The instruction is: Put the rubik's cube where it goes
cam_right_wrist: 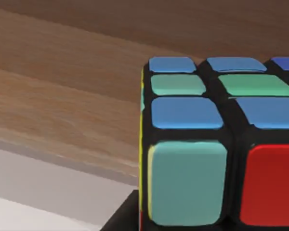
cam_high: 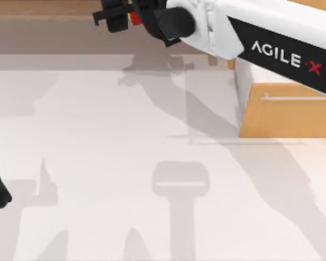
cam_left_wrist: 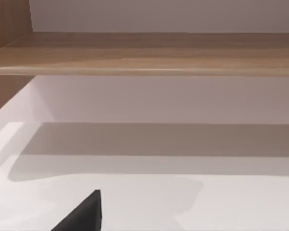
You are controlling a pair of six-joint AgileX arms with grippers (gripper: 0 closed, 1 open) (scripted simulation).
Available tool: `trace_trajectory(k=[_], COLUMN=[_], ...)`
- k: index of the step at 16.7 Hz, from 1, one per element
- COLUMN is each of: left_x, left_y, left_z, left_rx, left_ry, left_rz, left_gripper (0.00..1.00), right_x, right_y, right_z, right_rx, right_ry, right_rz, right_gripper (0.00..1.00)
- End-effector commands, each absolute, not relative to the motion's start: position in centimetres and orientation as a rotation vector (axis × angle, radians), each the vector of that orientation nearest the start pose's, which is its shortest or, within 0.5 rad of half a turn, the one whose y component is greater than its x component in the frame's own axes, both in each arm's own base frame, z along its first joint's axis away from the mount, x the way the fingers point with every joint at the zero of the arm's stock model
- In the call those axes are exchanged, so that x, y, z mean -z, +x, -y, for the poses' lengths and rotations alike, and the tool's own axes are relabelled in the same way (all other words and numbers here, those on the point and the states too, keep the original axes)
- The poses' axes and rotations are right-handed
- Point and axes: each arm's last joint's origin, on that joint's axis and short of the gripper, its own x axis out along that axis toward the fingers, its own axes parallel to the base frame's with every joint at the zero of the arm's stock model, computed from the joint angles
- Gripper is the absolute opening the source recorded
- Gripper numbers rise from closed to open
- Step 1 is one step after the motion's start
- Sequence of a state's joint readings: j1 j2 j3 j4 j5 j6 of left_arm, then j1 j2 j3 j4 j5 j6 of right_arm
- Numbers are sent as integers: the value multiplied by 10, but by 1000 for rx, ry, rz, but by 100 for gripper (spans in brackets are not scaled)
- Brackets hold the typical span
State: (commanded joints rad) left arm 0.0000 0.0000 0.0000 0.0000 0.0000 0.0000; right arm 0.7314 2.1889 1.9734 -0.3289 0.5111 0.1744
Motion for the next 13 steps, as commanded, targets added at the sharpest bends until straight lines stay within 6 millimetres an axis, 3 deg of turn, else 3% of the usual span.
trace_trajectory(k=[4, 8, 10, 13], left_x=[-160, -160, -160, -160], left_y=[106, 106, 106, 106], left_z=[1, 1, 1, 1], left_rx=[0, 0, 0, 0], left_ry=[0, 0, 0, 0], left_rz=[0, 0, 0, 0], left_gripper=[100, 100, 100, 100], right_x=[-297, -308, -306, -285], right_y=[381, 394, 409, 435], right_z=[-290, -226, -188, -134], right_rx=[-207, -153, -109, -43], right_ry=[-212, -213, -183, -116], right_rz=[-716, -977, -1092, -1253], right_gripper=[0, 0, 0, 0])
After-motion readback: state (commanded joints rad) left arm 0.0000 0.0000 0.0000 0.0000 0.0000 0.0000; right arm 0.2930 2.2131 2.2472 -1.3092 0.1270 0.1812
